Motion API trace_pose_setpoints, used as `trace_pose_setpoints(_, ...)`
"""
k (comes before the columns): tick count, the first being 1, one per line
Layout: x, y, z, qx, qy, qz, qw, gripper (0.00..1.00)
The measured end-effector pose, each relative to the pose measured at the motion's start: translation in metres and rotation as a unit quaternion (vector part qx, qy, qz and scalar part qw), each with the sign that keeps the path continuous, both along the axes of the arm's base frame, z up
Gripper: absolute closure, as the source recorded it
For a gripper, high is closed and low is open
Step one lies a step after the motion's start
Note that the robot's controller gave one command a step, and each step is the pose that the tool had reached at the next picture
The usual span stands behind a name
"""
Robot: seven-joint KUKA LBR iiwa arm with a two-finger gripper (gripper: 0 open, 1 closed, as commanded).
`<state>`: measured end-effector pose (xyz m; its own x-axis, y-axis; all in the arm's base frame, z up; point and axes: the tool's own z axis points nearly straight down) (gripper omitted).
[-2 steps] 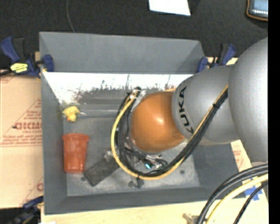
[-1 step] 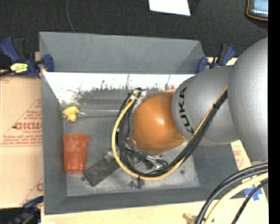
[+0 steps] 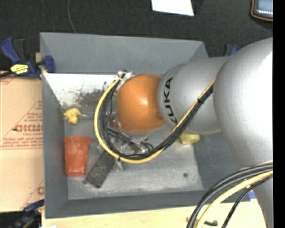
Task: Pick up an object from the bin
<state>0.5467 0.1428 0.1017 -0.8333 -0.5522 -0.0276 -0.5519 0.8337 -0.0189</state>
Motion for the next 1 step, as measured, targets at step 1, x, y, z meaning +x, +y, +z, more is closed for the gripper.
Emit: trace_pose_setpoints(1, 0.0000, 0.0000, 0.0000, 0.000, 0.0001, -0.001, 1.0000, 1.00)
